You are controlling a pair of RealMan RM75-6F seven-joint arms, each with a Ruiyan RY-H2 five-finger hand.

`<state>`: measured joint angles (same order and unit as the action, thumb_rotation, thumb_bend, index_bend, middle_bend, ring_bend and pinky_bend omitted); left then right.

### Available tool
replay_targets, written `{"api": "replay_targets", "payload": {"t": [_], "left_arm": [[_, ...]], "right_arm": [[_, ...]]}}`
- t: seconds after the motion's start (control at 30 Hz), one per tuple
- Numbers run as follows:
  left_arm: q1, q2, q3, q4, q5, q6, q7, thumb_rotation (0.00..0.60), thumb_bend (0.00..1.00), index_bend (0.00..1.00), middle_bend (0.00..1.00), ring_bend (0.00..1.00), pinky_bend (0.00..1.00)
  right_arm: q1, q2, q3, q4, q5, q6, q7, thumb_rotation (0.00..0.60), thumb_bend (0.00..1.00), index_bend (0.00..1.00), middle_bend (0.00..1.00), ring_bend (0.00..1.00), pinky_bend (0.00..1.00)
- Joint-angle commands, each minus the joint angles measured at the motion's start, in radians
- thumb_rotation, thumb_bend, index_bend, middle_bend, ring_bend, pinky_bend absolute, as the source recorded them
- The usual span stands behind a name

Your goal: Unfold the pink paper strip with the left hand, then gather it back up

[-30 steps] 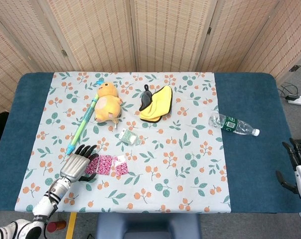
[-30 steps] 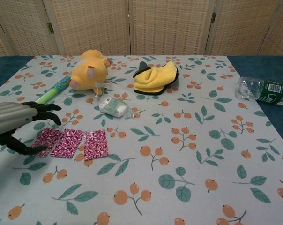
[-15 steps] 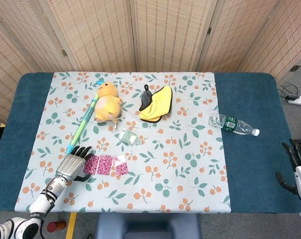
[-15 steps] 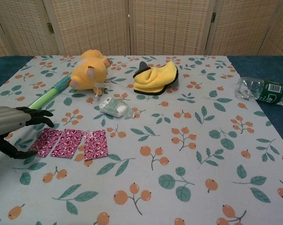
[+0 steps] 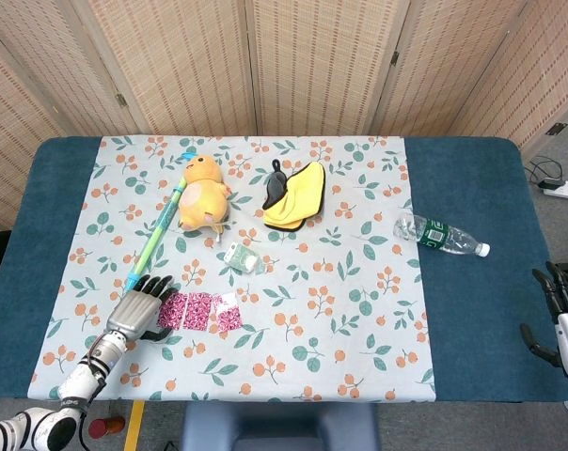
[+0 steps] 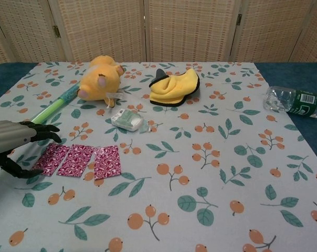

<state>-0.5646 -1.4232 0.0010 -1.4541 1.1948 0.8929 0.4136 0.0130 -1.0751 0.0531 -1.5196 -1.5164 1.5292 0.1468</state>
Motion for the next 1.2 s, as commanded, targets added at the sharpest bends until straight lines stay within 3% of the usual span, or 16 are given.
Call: {"api": "replay_targets", "payload": {"t": [0.03,0.7,1.2], "left_arm": [[-0.003,-0.003,0.001,0.004,-0.004,-0.003,0.006,0.414,0.38,0.15,0.0,0.0,0.0],[-0.021,-0.005,0.012,-0.004,-0.054,-0.026,0.042,0.411,0.37,0.1,0.0,0.0,0.0],[-0.023,-0.01,0.017,0.013,-0.058,-0.017,0.039,0.411,0.37,0.18,0.0,0.0,0.0]], "right_arm": [[0.0,0.0,0.0,0.0,0.001,0.0,0.0,0.6,0.4,0.0,0.0,0.0,0.0],[0.0,-0.001,0.001,0.007,0.009,-0.01,0.003,0.6,0.4,0.0,0.0,0.0,0.0],[0.002,-0.001,0.002,0.003,0.009,-0.011,-0.001,0.6,0.4,0.0,0.0,0.0,0.0]]}}
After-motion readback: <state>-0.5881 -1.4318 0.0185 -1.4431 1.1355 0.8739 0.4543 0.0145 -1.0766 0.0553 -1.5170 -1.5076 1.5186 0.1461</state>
